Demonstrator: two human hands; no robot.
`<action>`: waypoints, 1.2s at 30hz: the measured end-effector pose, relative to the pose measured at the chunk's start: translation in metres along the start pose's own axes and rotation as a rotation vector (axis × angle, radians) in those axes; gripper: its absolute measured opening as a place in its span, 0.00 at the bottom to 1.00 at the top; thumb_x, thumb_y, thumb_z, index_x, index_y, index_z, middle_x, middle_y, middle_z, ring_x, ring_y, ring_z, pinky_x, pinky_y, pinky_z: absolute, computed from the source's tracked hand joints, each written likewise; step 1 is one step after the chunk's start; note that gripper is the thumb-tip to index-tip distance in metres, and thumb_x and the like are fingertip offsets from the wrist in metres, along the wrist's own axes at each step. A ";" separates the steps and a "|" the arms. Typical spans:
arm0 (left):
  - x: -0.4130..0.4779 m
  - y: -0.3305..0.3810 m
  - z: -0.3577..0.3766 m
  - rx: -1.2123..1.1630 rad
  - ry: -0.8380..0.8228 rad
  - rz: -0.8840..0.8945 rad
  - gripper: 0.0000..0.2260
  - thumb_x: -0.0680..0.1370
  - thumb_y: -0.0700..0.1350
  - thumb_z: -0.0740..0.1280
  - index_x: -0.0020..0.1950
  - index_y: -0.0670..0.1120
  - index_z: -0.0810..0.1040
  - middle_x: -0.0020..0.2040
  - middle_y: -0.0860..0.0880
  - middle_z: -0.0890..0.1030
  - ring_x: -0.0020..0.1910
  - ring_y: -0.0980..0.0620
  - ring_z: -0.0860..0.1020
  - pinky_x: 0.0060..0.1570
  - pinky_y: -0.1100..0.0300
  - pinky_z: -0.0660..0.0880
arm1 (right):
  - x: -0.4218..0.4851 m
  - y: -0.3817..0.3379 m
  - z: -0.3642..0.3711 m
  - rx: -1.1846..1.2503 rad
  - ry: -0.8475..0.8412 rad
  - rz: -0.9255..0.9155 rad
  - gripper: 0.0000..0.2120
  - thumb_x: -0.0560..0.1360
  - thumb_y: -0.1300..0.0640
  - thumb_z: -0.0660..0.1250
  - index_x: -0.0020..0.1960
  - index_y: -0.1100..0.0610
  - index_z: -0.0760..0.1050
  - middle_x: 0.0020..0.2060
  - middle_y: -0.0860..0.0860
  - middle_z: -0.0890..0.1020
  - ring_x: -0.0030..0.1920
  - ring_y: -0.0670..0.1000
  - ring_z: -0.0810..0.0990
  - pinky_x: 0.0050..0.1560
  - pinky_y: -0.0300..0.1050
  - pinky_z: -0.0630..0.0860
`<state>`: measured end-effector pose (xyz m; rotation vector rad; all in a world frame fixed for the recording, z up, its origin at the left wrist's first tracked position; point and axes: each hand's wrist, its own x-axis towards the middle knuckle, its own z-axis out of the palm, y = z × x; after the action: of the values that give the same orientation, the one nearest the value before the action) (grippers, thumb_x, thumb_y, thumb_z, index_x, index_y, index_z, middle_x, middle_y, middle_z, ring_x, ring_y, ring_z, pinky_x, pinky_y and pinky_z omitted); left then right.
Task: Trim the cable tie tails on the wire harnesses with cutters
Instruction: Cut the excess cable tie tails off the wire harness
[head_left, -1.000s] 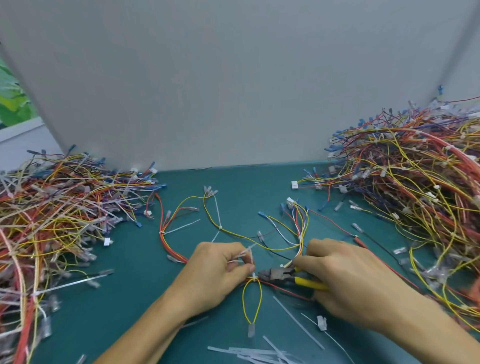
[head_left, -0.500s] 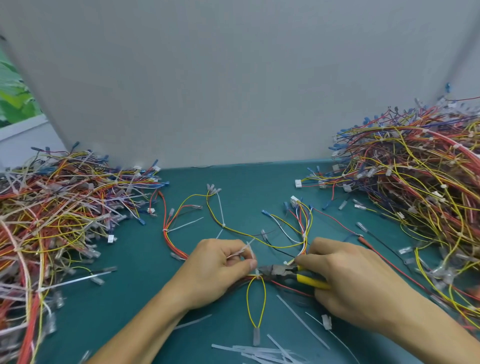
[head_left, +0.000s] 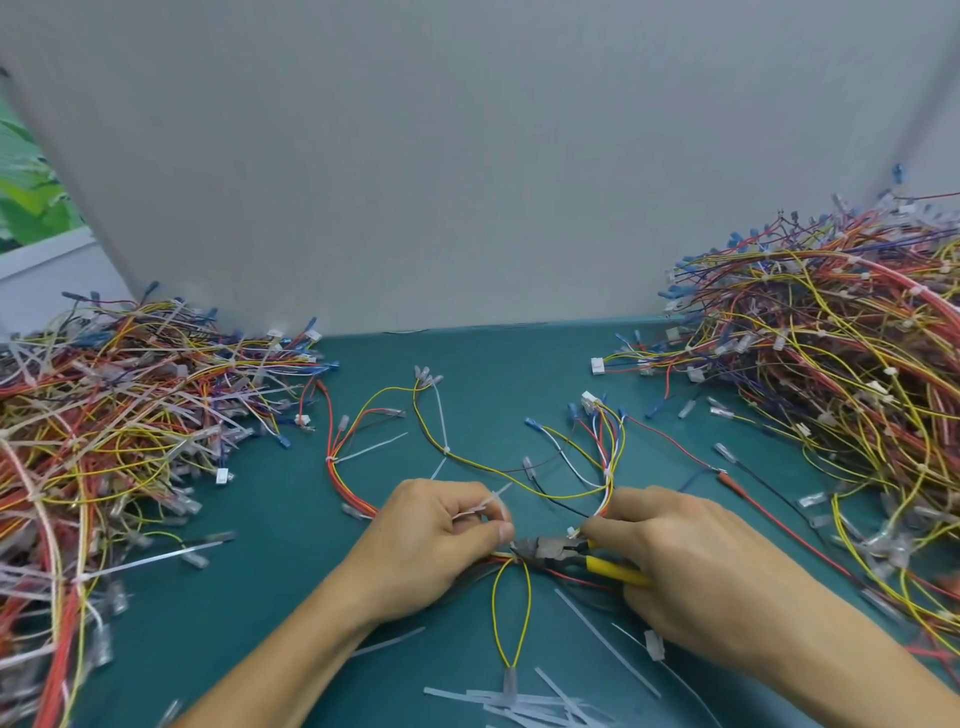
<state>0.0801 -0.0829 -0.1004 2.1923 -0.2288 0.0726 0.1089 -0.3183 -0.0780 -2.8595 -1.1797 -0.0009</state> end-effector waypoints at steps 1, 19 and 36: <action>0.000 0.000 0.000 -0.001 0.002 0.001 0.08 0.76 0.44 0.70 0.36 0.51 0.79 0.25 0.54 0.63 0.28 0.55 0.60 0.29 0.64 0.58 | 0.000 0.000 0.000 -0.003 -0.003 -0.001 0.10 0.72 0.56 0.58 0.53 0.49 0.68 0.52 0.44 0.70 0.55 0.51 0.71 0.48 0.46 0.71; 0.003 -0.003 0.004 0.052 0.034 0.016 0.08 0.76 0.46 0.68 0.37 0.49 0.78 0.27 0.52 0.63 0.29 0.54 0.60 0.31 0.61 0.59 | 0.001 -0.002 0.005 -0.113 0.003 0.027 0.09 0.76 0.56 0.56 0.55 0.49 0.68 0.53 0.46 0.72 0.52 0.56 0.73 0.40 0.47 0.64; 0.008 -0.009 -0.042 -1.021 0.416 -0.264 0.12 0.80 0.37 0.51 0.39 0.44 0.68 0.27 0.48 0.68 0.23 0.54 0.61 0.23 0.63 0.61 | 0.004 -0.014 0.017 0.335 0.122 -0.105 0.10 0.78 0.44 0.57 0.58 0.43 0.64 0.53 0.38 0.72 0.54 0.45 0.71 0.55 0.42 0.71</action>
<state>0.0914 -0.0449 -0.0816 1.1360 0.2279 0.2089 0.1014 -0.3053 -0.0942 -2.4706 -1.1780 0.0162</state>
